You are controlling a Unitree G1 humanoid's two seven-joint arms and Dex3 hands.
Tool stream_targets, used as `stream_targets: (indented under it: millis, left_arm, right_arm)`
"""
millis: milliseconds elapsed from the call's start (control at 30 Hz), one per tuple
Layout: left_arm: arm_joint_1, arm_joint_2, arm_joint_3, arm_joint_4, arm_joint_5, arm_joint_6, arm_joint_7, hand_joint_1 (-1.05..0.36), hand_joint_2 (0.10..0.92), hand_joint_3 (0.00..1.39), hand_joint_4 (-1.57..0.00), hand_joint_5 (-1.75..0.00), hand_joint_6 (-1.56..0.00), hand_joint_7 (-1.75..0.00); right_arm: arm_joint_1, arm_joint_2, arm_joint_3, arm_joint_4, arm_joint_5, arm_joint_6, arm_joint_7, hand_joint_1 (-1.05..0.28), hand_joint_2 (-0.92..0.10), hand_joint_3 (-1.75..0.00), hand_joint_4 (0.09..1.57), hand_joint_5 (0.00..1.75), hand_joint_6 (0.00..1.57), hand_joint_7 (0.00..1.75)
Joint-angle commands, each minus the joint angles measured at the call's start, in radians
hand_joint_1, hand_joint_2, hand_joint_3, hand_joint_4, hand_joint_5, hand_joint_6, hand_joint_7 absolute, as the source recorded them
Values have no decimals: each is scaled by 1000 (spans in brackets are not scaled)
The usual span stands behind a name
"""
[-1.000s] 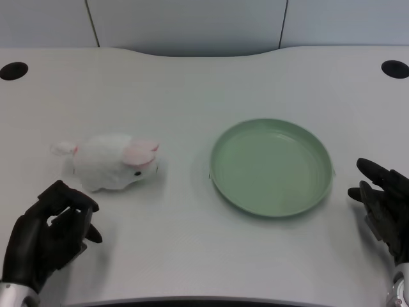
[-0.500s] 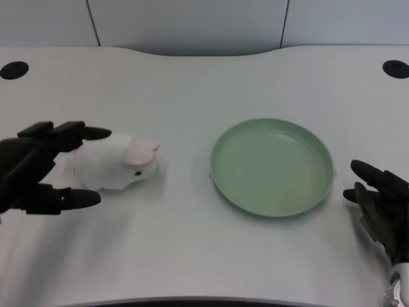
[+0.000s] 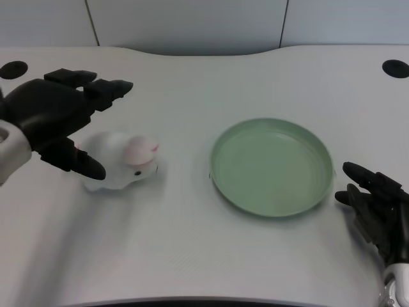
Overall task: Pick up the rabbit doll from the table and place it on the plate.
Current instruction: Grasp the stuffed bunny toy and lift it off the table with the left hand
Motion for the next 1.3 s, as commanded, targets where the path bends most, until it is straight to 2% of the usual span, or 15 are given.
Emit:
stream_targets:
  millis: [33, 67, 200, 333, 400, 467, 567, 600, 667, 767, 900, 1033, 1100, 1200, 1300]
  left_arm:
    - [-101, -28, -78, 136, 34, 10, -30, -1046, 900, 37, -38, -72, -15, -65]
    - [-125, -41, -96, 181, 39, 8, -23, -1047, 899, 34, -47, -77, -22, -69]
    - [-243, -110, -177, 407, 73, 43, -9, -1048, 898, 23, -61, -83, -17, -68]
    - [-327, -162, -255, 605, 117, 76, 49, -1048, 898, 16, -63, -81, -20, -71]
    - [-352, -184, -285, 681, 129, 90, 80, -1048, 895, 12, -71, -84, -26, -74]
    - [-363, -209, -311, 749, 137, 110, 106, -1048, 888, 7, -75, -84, -35, -77]
    - [-367, -238, -343, 809, 145, 128, 134, -1048, 889, 6, -80, -84, -41, -78]
    - [-368, -244, -353, 821, 146, 132, 140, -1048, 888, 6, -78, -82, -42, -78]
    - [-367, -257, -375, 841, 152, 145, 158, -1048, 891, 6, -72, -77, -44, -77]
    - [-358, -274, -399, 862, 153, 160, 193, -1048, 892, 5, -58, -69, -41, -75]
    - [-352, -293, -424, 880, 155, 176, 227, -1048, 895, 5, -52, -65, -27, -68]
    - [-350, -319, -461, 893, 177, 208, 278, -1048, 897, 4, -26, -50, -2, -33]
    - [-352, -325, -463, 897, 175, 211, 302, -1048, 903, 6, -9, -38, -4, -9]
    - [-360, -329, -469, 901, 175, 218, 308, -1047, 912, 8, 0, -25, -3, -2]
    - [-363, -333, -471, 904, 174, 227, 325, -1010, 908, 4, -12, -25, -16, -9]
  right_arm:
    - [11, -19, -2, -11, 5, 3, 5, -350, -921, -297, 648, 849, 918, 2]
    - [11, -21, 0, -12, 0, 0, -2, -349, -921, -294, 650, 851, 920, 3]
    - [17, -29, 7, -20, -10, 7, 1, -368, -921, -300, 656, 862, 914, 1]
    - [29, -31, 12, -32, -11, 5, 1, -364, -921, -310, 649, 862, 897, 0]
    - [33, -25, 11, -39, -6, 8, -6, -361, -921, -311, 643, 859, 903, 5]
    - [39, -16, 3, -42, 9, -7, 2, -346, -921, -308, 640, 863, 911, 9]
    - [49, -9, 2, -51, 13, -17, -1, -340, -921, -309, 646, 878, 914, 10]
    - [51, -8, -1, -52, 19, -21, 7, -336, -921, -309, 650, 884, 914, 11]
    - [53, -8, -6, -49, 26, -32, 19, -331, -921, -306, 652, 896, 916, 11]
    - [59, -13, -3, -48, 20, -45, 20, -330, -921, -307, 638, 901, 920, 14]
    - [65, -15, -6, -42, 21, -64, 29, -312, -921, -311, 632, 905, 919, 13]
    - [65, -14, -19, -29, 34, -85, 51, -326, -921, -306, 640, 905, 918, 12]
    - [64, -11, -24, -24, 33, -90, 41, -322, -921, -289, 661, 906, 931, 19]
    - [65, -12, -20, -20, 16, -89, 15, -329, -921, -286, 673, 892, 932, 18]
    - [66, -13, -18, -17, 14, -97, 10, -319, -921, -286, 684, 880, 934, 19]
